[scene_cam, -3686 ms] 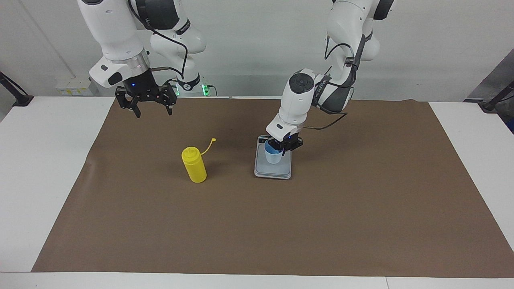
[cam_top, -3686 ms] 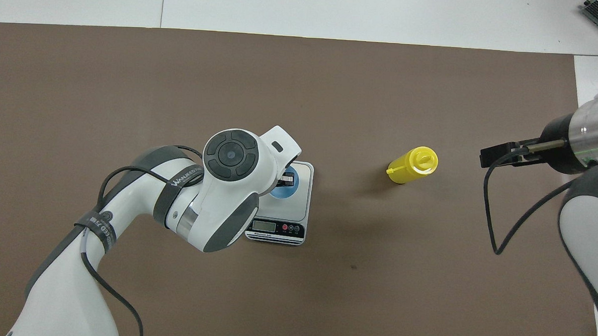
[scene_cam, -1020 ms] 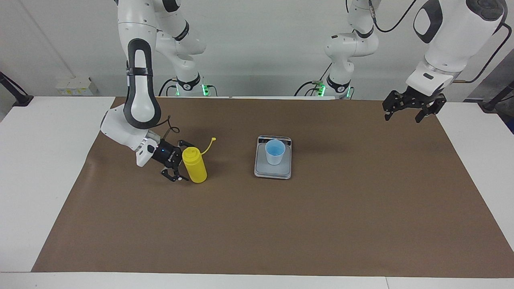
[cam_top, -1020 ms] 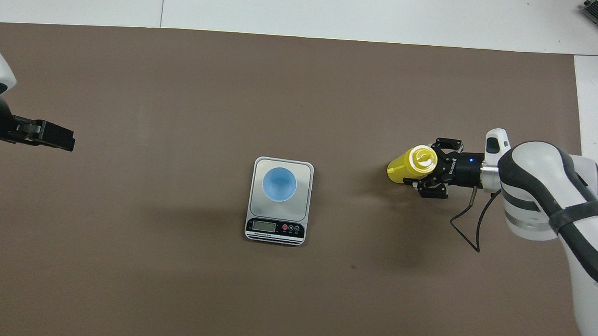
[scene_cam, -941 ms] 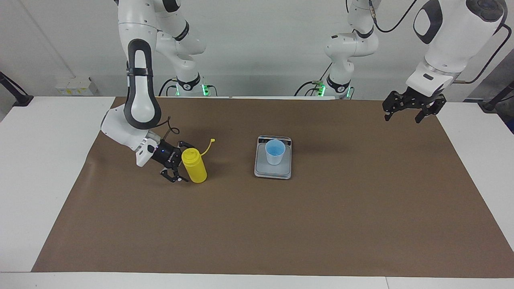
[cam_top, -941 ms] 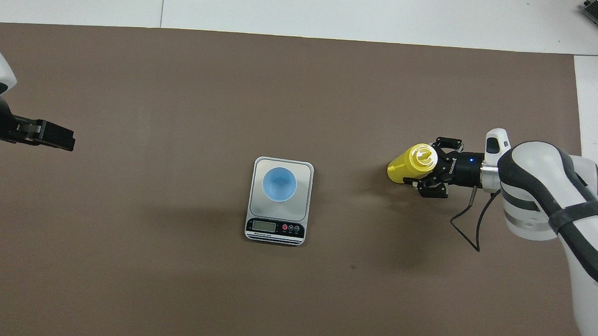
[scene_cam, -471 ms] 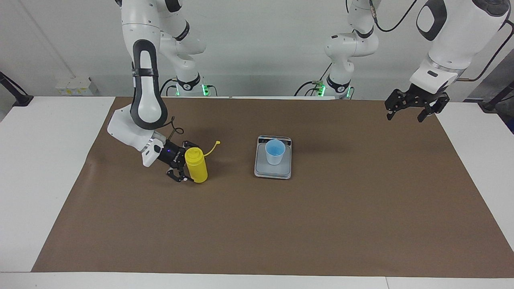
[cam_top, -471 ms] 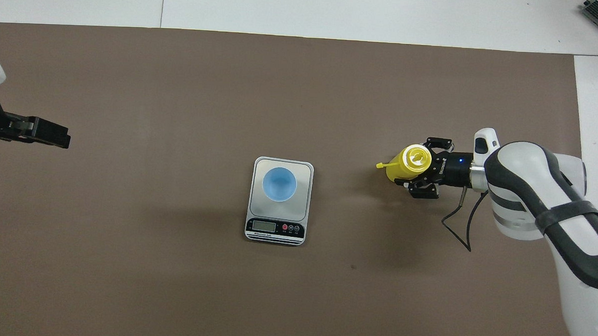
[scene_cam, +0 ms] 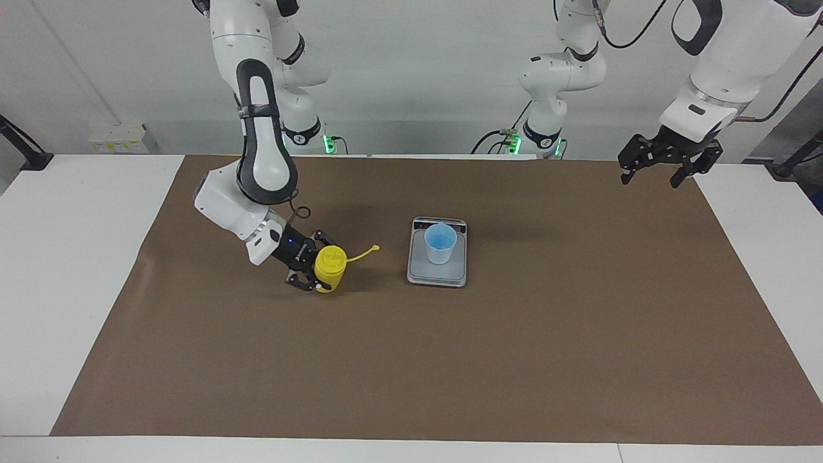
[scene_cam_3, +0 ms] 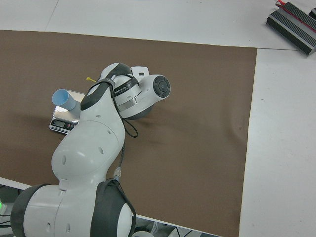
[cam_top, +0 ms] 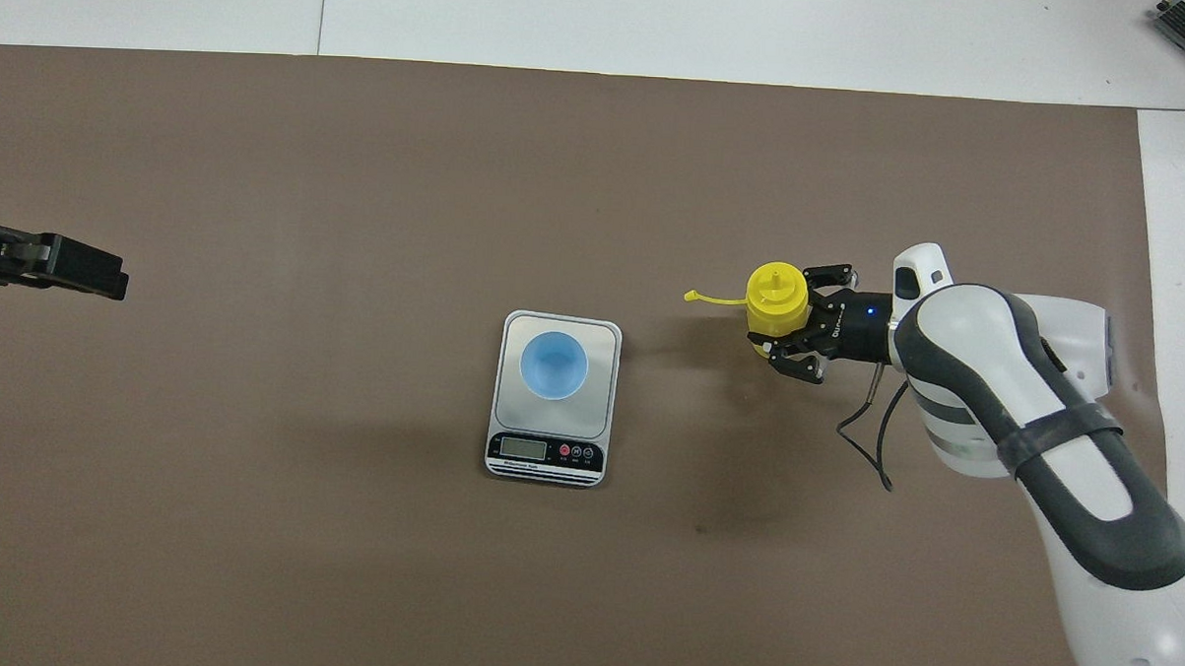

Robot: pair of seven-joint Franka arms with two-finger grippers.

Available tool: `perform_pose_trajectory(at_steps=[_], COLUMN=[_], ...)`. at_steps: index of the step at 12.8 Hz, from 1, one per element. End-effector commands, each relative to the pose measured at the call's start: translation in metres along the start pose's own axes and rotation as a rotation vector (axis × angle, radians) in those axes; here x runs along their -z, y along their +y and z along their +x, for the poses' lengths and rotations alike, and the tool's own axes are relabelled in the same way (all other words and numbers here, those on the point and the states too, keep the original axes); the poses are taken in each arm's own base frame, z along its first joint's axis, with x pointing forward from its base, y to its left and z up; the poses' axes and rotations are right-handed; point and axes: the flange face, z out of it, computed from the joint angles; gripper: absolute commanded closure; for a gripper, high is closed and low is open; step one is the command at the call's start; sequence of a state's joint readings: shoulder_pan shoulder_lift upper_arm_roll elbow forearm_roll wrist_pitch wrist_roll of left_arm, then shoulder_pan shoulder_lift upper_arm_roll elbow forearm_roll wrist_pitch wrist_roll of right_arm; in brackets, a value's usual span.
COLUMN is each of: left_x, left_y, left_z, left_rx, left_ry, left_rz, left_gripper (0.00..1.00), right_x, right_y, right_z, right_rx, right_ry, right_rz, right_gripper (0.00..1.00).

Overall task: Pour seasoning into cup on scale with both arms
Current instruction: 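Carry the tilted bottle with the right gripper over the blue cup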

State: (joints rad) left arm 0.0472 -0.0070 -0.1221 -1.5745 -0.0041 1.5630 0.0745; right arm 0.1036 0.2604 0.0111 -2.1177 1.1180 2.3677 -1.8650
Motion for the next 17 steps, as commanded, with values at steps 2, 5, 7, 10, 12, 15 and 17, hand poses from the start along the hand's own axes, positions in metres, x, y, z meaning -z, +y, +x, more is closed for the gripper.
perform_pose_trajectory(at_steps=[2,5,7,10,12,15,17], left_x=[0.000,0.000,0.000,-0.002,-0.003,-0.005,-0.005], left_y=[-0.001,-0.002,0.000,0.000,0.001,0.002,0.003], left_z=[-0.005,-0.005,-0.005,-0.006,-0.007,-0.007,-0.007], left_rx=[-0.010,-0.015,-0.015,-0.016,-0.016,-0.012,-0.013], left_ry=[-0.016,-0.015,-0.012,-0.018,-0.018,-0.012,-0.011], left_rz=[-0.007,-0.007,-0.006,-0.005,-0.004,-0.003,-0.003], left_gripper=[0.00,0.00,0.00,0.00,0.00,0.00,0.00], right_x=[0.013,0.005,0.002,-0.008,-0.018,-0.023,-0.015], right_y=[-0.001,-0.013,-0.018,-0.038,-0.052,-0.066,-0.066], right_z=[0.030,0.058,0.080,0.116,0.135,0.159,0.177], right_rx=[0.009,0.036,0.079,0.123,0.163,0.246,0.293], right_ry=[0.030,-0.057,-0.171,-0.336,-0.431,-0.565,-0.645], right_rz=[-0.041,-0.045,-0.038,-0.058,-0.084,-0.116,-0.156], right_gripper=[1.00,1.00,1.00,1.00,1.00,1.00,1.00])
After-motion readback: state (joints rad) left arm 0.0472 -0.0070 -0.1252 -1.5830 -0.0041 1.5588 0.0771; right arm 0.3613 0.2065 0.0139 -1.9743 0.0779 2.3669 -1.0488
